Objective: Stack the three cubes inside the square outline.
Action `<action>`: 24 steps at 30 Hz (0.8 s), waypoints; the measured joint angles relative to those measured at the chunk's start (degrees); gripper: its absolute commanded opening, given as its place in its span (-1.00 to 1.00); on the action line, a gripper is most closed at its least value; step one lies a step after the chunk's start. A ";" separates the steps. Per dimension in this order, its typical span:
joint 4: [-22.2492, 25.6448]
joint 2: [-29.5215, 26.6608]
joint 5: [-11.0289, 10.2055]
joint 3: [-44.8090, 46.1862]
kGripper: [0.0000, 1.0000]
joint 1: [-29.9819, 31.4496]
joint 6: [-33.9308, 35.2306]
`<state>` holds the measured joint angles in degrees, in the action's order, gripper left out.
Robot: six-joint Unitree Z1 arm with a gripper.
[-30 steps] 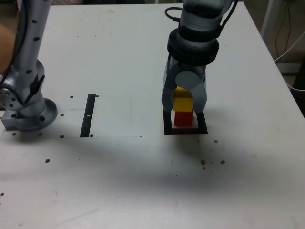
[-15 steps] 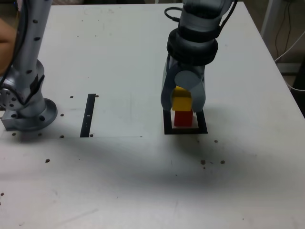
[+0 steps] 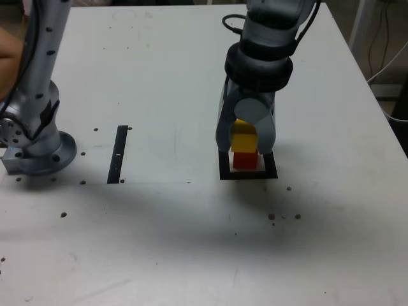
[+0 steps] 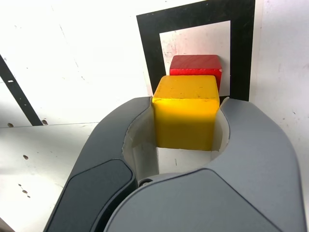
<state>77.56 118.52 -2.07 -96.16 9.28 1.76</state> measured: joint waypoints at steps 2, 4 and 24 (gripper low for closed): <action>-0.17 0.04 0.00 0.00 -0.12 0.00 -0.01; -0.32 0.08 0.00 0.00 -0.11 0.00 -0.03; -1.16 -0.40 -0.81 0.65 0.91 0.00 -0.08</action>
<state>76.40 118.12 -2.88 -95.51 9.28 1.68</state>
